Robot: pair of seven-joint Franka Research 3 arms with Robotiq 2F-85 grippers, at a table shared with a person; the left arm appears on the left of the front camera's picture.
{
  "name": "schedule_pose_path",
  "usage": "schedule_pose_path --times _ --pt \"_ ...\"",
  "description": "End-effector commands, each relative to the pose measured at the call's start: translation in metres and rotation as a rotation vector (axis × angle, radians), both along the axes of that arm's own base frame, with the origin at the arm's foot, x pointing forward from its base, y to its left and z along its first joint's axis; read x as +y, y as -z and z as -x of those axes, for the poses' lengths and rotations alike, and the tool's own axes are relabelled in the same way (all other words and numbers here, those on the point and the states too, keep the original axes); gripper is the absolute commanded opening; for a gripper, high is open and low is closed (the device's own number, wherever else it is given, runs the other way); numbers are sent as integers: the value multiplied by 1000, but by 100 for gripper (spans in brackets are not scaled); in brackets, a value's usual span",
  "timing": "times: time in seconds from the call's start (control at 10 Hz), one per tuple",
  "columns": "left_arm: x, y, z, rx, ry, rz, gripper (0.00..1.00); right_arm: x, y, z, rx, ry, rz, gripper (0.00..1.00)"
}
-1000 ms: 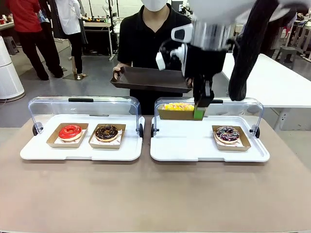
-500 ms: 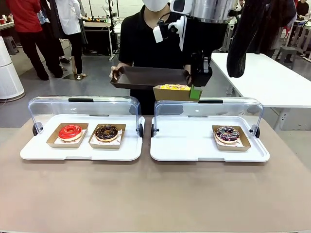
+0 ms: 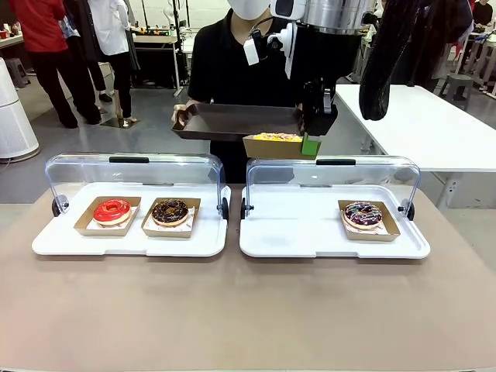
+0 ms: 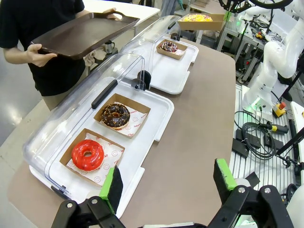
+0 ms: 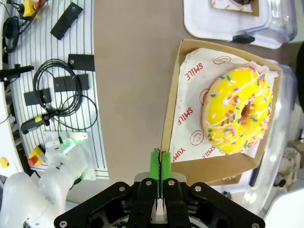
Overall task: Provide the desired donut to the person.
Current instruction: Pick up and lift the Paper togo box containing the Donut pointed at by the person, then place the picked Paper togo box onto the Handle tray extended by the person.
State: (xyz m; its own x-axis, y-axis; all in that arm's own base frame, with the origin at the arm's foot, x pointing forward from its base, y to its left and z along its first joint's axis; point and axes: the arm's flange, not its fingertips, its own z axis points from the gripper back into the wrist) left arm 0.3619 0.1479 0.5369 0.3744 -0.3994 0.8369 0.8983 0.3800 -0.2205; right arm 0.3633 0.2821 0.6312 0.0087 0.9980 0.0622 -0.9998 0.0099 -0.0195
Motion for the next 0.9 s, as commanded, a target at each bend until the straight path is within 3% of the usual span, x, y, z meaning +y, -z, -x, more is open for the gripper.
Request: schedule_pose_path --times 0.0,0.8 --pt "1 -1 0 -17 5 14 100 0 0 3 -1 10 2 0" --pt "1 -1 0 -17 5 14 100 0 0 3 -1 10 2 0"
